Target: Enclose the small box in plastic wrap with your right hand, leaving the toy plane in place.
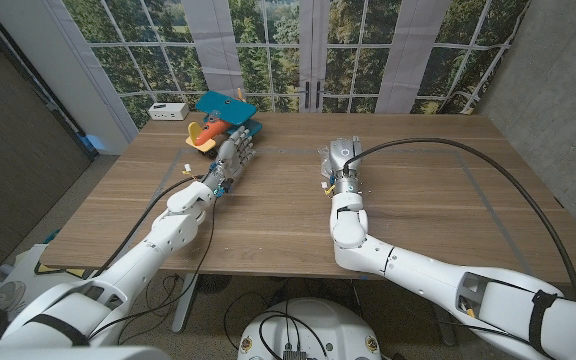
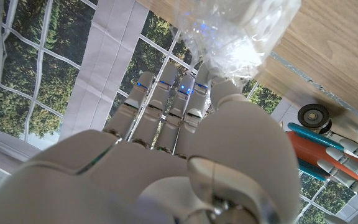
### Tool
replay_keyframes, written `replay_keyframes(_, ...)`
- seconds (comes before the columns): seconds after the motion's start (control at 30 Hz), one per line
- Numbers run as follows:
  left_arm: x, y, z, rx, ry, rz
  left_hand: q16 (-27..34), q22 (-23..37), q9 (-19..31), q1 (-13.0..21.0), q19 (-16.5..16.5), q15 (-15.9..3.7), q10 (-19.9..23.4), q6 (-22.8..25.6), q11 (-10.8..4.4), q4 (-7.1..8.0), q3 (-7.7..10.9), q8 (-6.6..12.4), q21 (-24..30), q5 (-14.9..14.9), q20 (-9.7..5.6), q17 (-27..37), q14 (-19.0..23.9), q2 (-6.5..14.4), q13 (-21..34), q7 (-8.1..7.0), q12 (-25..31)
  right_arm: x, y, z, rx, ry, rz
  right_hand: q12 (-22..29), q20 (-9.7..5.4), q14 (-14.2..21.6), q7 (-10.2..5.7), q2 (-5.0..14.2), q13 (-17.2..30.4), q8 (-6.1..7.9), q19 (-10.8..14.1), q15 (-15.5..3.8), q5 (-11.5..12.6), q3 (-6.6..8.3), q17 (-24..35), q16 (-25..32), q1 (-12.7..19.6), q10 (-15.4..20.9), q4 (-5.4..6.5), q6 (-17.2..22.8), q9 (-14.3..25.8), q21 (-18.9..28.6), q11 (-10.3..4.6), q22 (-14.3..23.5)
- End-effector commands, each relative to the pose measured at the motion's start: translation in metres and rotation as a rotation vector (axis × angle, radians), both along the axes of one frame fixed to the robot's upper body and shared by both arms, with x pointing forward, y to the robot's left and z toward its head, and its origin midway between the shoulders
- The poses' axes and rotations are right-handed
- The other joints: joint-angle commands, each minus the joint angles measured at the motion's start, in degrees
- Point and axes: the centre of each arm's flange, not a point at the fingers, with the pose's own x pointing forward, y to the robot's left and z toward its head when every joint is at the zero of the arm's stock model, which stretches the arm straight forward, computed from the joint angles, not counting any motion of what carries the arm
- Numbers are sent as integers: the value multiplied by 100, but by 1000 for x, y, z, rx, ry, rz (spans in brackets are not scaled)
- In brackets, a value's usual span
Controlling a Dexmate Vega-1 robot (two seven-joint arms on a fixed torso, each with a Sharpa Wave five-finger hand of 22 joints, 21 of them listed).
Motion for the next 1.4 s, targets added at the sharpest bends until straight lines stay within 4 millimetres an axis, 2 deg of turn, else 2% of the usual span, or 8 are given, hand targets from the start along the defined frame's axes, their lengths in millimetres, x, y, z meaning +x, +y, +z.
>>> replay_keyframes(0.03,1,-5,-1,2,-3,-11,-11,19,15,66,-156,21,-914,-649,21,-37,5,-6,0,-10,27,17,-907,12,28,-19,35,-16,-7,2,65,-45,-11,-18,-14,281,43,-35,30,61,276,-561,23,53,87,143,32,6,11,9,67,120,46,39)
replay_keyframes(0.17,1,-5,-1,2,-7,-15,-11,19,15,69,-156,25,-920,-649,15,-40,7,-6,0,-11,29,17,-908,13,28,-17,32,-20,-11,3,77,-30,2,-50,-106,582,73,-25,57,110,904,-604,44,100,250,320,79,-27,-11,-34,35,430,71,81)
replay_keyframes(0.4,0,-5,-2,-3,-14,-20,-11,19,15,73,-150,22,-909,-643,25,-44,9,-4,1,-14,28,17,-910,14,28,-22,38,-18,-13,-2,35,76,-14,-119,-284,670,209,-43,58,121,1252,-645,63,202,278,296,189,-144,-61,-116,1,611,141,83)
replay_keyframes(0.63,-4,0,-4,-11,-20,-15,-8,19,15,74,-147,11,-910,-636,18,-47,9,-2,1,-16,27,17,-905,12,28,-21,38,-9,-9,-13,-69,207,-58,-176,-354,535,132,-131,41,102,1199,-698,37,192,350,272,287,-222,-112,-188,-28,622,88,88)
replay_keyframes(0.97,-7,4,-5,-17,-23,-15,-5,20,15,74,-144,5,-907,-628,26,-49,9,0,1,-18,27,18,-897,10,28,-25,39,-5,2,-22,-258,269,-78,-249,-256,-6,-189,-256,18,69,503,-712,-2,87,499,142,396,-247,-64,-231,-102,429,-162,98)
replay_keyframes(1.1,-8,5,-6,-18,-23,-14,-4,20,15,75,-143,6,-910,-627,33,-50,9,0,1,-18,27,18,-894,9,28,-25,38,-8,5,-19,-293,308,-67,-351,-258,-352,-467,-212,23,-170,326,-754,23,121,492,-25,525,-458,-59,-749,-153,394,-203,90)
replay_keyframes(1.27,-8,5,-6,-19,-25,-15,-6,20,15,76,-140,3,-909,-627,12,-53,10,0,2,-20,27,18,-898,10,28,-24,39,-9,7,-13,-311,373,-54,-593,-131,-1007,-629,-96,-25,-765,-67,-651,14,176,331,-461,311,-1271,112,-1705,-296,287,-104,52)
replay_keyframes(1.4,-8,6,-6,-19,-24,-15,-6,20,15,77,-143,7,-913,-624,28,-54,11,0,0,-20,28,18,-896,11,28,-23,37,-11,5,-5,-293,387,-63,-615,-72,-1261,-685,89,-51,-942,-241,-603,66,341,256,-634,235,-1548,159,-1892,-326,228,-82,34)
